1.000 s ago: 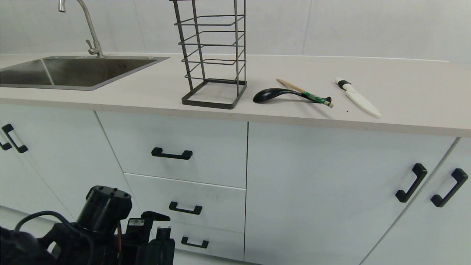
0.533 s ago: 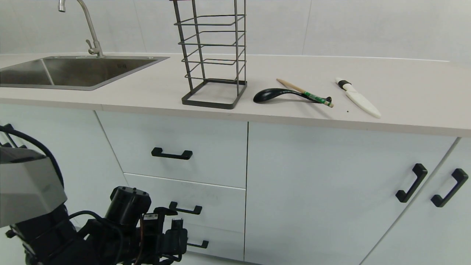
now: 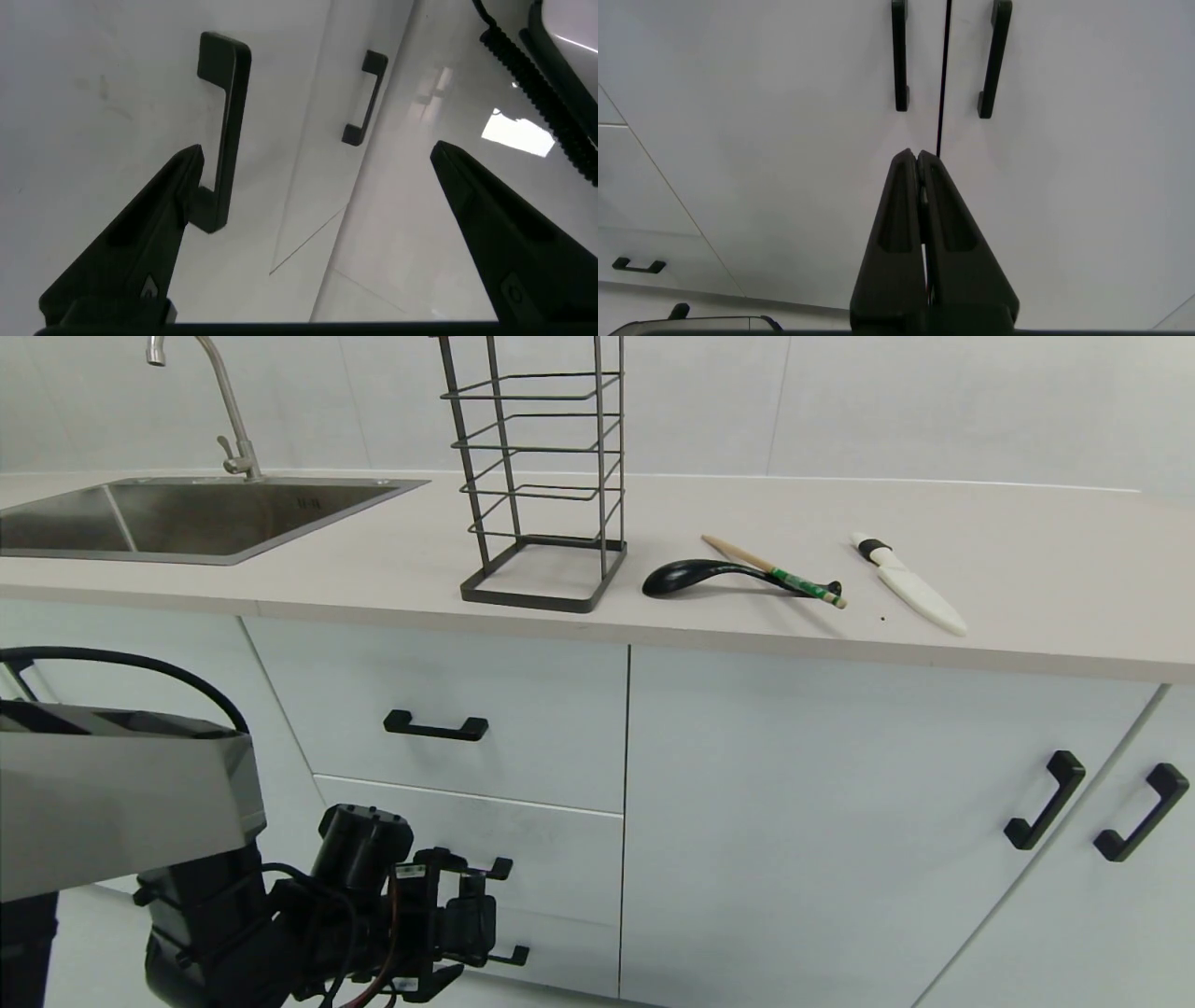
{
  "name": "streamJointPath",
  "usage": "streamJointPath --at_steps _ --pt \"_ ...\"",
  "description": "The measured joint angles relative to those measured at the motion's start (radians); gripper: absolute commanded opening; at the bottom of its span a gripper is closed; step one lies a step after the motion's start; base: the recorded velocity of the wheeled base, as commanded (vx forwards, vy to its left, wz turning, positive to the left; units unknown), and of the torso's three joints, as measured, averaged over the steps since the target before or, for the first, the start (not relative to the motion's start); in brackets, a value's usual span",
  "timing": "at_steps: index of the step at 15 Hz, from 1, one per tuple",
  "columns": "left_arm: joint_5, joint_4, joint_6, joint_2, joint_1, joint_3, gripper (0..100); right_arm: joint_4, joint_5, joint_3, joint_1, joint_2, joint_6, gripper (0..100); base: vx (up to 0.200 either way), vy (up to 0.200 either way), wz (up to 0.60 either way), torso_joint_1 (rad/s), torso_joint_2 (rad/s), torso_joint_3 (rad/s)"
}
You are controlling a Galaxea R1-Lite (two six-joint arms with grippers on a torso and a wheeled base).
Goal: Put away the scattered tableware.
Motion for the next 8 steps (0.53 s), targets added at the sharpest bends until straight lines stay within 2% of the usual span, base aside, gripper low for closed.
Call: streamJointPath --at_steps 8 --pt "0.000 -0.014 -0.001 0.101 0.003 -0.091 100 0.000 0.000 0.000 0.000 0.000 0.000 0 0.000 0.000 0.00 0.000 0.00 0.000"
